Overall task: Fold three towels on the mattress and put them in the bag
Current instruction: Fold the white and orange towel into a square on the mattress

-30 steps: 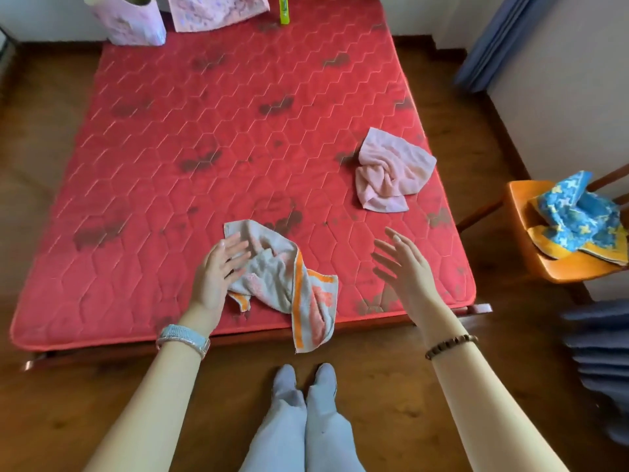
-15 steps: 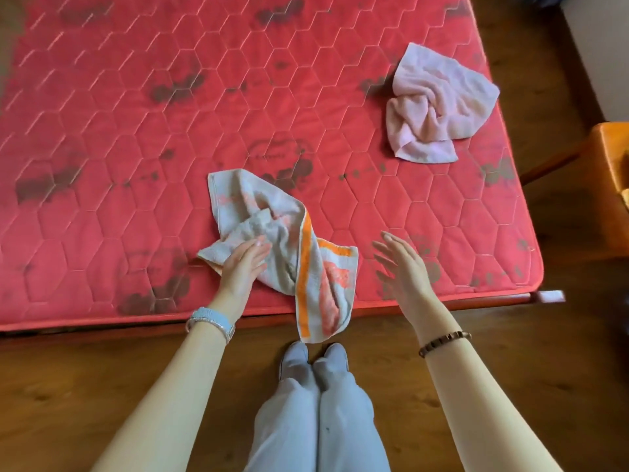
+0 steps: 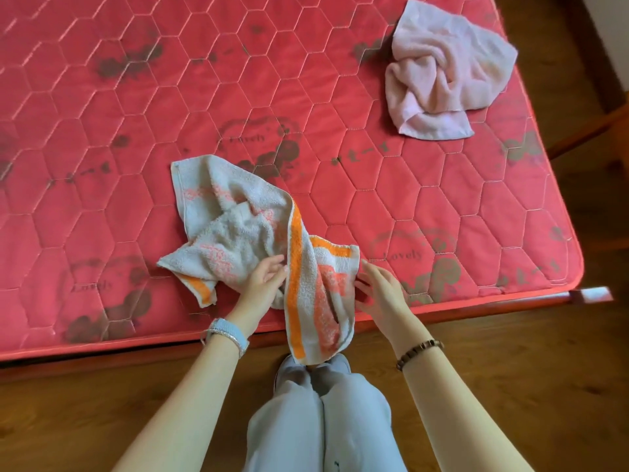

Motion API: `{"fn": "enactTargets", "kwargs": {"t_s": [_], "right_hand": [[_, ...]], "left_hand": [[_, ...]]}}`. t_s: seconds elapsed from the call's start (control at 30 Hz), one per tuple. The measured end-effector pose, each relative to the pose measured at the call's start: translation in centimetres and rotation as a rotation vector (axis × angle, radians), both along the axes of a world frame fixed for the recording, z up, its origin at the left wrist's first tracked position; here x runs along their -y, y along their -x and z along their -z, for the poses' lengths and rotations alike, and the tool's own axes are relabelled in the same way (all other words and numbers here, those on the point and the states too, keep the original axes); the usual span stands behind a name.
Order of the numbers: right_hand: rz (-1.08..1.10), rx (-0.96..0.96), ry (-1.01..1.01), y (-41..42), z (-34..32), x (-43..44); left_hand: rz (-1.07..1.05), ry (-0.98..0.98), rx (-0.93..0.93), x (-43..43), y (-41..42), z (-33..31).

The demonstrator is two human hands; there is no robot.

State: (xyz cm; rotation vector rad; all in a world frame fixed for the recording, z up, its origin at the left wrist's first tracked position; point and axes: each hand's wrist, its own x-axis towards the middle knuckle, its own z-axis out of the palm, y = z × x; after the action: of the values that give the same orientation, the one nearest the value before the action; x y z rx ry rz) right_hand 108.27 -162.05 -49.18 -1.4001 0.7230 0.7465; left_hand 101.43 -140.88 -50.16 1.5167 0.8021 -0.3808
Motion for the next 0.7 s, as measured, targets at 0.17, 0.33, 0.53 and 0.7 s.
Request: {"fn": "enactTargets", "kwargs": {"t_s": [0.17, 0.33, 0.53, 0.7], "right_hand": [[0.038, -0.049, 0.009, 0.3, 1.8, -0.8], [-0.129, -0.043, 0.108, -0.1, 0.6, -1.3], [-0.106, 0.039, 0.119, -1.2, -4.7, -2.2], [-0.289, 0.154, -0.019, -1.7, -11.3, -4.2]], "left_hand": [[0.041, -0.063, 0.037, 0.4, -0.4, 0.3], [-0.045, -0.051, 0.096, 0.4, -1.3, -2.3], [-0.136, -0.049, 0.185, -0.4, -2.0, -9.1], [-0.242, -0.003, 0.273, -1.3, -3.4, -16.9]]}}
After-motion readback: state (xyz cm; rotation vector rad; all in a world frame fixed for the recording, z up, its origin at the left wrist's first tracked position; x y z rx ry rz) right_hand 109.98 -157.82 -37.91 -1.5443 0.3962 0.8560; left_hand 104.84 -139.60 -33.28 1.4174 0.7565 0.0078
